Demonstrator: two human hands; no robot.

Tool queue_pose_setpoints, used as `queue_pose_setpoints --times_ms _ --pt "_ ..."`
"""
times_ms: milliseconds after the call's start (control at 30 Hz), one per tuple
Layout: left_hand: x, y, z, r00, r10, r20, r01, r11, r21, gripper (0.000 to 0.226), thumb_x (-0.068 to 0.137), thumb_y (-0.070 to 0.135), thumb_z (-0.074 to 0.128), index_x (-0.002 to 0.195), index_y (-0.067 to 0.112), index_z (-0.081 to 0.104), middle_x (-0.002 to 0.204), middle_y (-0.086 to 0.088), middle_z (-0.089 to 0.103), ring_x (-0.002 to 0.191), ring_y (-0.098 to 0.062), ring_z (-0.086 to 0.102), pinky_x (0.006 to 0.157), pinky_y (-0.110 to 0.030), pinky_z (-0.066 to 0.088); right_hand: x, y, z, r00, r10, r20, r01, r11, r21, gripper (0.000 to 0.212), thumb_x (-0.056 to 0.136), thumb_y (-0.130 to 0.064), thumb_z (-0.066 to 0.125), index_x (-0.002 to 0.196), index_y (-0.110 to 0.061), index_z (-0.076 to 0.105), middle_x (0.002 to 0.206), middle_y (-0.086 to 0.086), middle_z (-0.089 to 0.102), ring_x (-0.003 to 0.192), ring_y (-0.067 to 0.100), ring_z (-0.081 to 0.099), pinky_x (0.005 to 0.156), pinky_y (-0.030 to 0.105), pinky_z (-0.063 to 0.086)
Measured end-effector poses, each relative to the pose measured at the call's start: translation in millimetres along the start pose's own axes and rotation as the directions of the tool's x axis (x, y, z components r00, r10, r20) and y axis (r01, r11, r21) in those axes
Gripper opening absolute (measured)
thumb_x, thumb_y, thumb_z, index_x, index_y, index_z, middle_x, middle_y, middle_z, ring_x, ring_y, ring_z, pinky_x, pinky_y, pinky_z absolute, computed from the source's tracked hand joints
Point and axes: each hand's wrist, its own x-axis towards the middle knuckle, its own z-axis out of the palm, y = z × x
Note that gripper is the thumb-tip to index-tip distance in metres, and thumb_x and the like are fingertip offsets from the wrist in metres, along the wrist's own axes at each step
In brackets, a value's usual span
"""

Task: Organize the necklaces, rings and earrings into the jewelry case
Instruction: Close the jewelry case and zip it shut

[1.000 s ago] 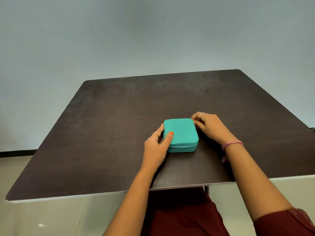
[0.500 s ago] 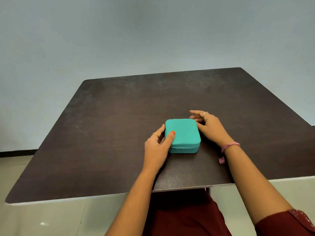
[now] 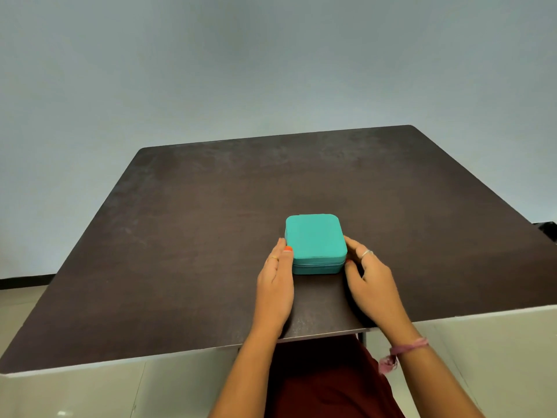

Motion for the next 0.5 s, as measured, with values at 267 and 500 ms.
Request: queue_pose_setpoints --times_ms 267,500 --pt "7 0 -13 0.993 -0.042 0.111 0.047 0.998 -0.047 0.05 0.085 0.048 0.041 0.133 0.041 0.05 0.135 0.027 0.051 0.128 0.004 0.043 0.115 -0.035 0.031 -3 -16 -3 0.994 0.06 0.088 -0.062 0.998 0.012 0.057 0.097 -0.008 0.04 0.147 -0.035 0.029 0.124 -0.01 0.053 0.086 0.006 0.059 0.071 0.009 0.043" --pt "24 17 -47 0.999 0.01 0.052 -0.006 0.997 -0.082 0.04 0.099 0.024 0.035 0.103 0.054 0.061 0.124 0.027 0.058 0.117 0.007 0.051 0.101 -0.023 0.039 10 -42 23 0.979 0.005 0.205 -0.006 1.0 0.002 0.067 0.092 -0.005 0.043 0.149 -0.036 0.023 0.129 0.007 0.057 0.111 0.015 0.053 0.083 0.022 0.038"
